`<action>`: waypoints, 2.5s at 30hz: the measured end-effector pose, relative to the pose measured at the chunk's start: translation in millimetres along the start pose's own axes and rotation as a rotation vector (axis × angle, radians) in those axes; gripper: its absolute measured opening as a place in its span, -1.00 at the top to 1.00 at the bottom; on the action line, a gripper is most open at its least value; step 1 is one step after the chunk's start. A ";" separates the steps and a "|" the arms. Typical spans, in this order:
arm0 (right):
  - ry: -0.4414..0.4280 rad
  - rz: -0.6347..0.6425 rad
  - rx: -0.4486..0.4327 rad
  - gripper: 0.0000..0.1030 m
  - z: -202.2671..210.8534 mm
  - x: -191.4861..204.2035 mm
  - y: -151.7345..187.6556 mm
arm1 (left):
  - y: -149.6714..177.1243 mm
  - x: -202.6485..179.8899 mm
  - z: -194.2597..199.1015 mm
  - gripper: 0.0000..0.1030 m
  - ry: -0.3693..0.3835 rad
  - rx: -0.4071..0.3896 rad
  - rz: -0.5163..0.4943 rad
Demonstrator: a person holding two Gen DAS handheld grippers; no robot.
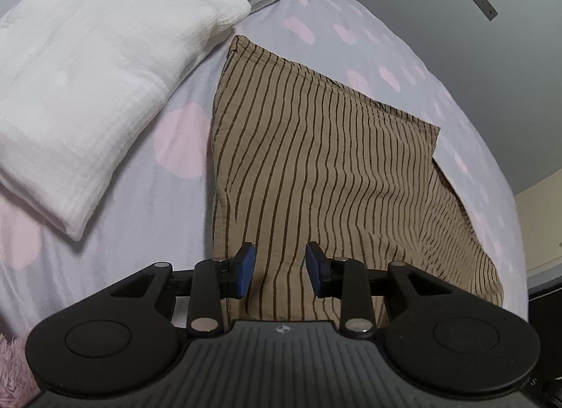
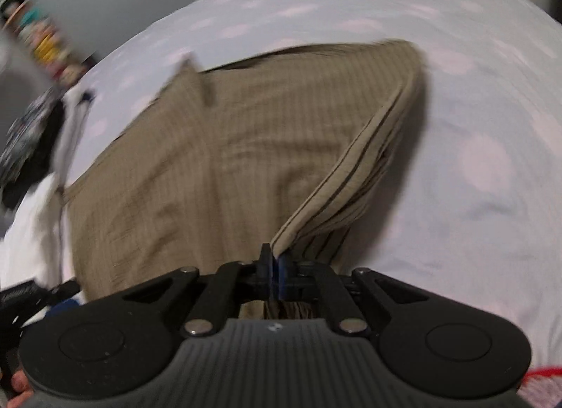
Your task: Fold clothes
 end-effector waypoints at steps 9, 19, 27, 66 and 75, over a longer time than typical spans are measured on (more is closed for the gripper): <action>-0.051 0.330 0.130 0.94 -10.5 116.3 23.1 | -10.9 7.8 14.3 0.30 0.057 0.016 0.011; -0.055 0.463 0.304 0.94 -57.5 165.1 85.8 | -20.3 22.6 22.2 0.30 0.062 0.004 0.047; -0.050 0.423 0.345 0.75 -92.6 157.1 94.4 | -19.4 20.6 12.4 0.30 0.003 0.036 0.017; -0.157 0.065 0.006 0.93 -28.2 58.5 -162.6 | -122.8 -10.9 -19.3 0.30 -0.240 -0.141 -0.284; -0.093 0.387 -0.023 0.95 -9.0 208.6 -186.4 | -142.3 16.2 6.3 0.30 -0.122 -0.179 -0.158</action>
Point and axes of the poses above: each gripper's, at about its wrist camera, not at the fingertips, and z roughly against the way its jaws point, x to its left, y to its underside, the point moved 10 cm from there along -z, roughly the way its jaws point, and after that the axes turned 14 degrees about x, right-handed, at the moved point
